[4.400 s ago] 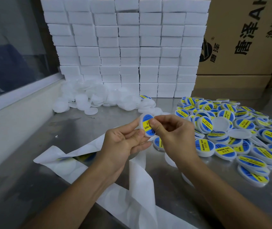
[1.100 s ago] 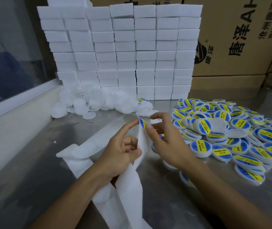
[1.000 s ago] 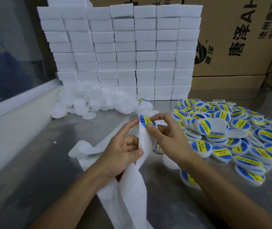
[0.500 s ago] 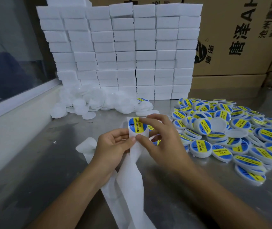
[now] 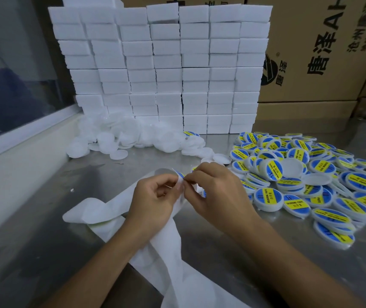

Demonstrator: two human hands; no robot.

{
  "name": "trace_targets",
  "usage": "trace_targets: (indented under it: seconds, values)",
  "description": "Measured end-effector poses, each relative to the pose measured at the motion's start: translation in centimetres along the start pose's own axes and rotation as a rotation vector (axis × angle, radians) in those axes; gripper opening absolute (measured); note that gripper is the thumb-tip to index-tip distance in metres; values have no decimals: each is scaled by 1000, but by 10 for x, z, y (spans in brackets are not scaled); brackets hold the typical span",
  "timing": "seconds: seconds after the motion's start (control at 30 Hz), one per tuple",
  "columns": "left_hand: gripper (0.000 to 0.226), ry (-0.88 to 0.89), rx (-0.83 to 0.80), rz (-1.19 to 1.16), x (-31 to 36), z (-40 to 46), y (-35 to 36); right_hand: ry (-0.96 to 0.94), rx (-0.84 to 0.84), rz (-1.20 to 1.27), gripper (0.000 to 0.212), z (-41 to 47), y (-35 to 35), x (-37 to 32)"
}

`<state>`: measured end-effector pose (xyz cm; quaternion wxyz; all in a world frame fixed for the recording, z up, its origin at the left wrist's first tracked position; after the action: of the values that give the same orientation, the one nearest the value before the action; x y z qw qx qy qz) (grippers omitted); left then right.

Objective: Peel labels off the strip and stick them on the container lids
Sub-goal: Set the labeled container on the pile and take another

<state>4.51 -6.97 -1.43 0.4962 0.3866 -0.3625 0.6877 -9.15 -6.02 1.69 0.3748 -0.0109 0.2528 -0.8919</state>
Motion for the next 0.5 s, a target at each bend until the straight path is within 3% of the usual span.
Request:
trace_targets:
  seconds: [0.3, 0.4, 0.5]
  values:
    - [9, 43, -9, 34, 3, 0, 1, 68, -8, -22, 12, 0, 2, 3]
    - [12, 13, 18, 77, 0, 0, 1, 281, -9, 153, 8, 0, -1, 16]
    - [15, 10, 53, 130, -3, 1, -2, 661, 21, 346, 15, -3, 0, 34]
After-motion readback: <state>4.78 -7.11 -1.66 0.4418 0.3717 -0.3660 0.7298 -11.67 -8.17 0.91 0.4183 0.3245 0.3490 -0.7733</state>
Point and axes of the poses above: each hand's wrist, its own z-axis towards the middle knuckle, its own y-axis out of the palm, x = y × z, the point moved 5 cm from there along z, towards the middle knuckle, and after that the axes turned 8 degrees about x, right-handed, at the moved point
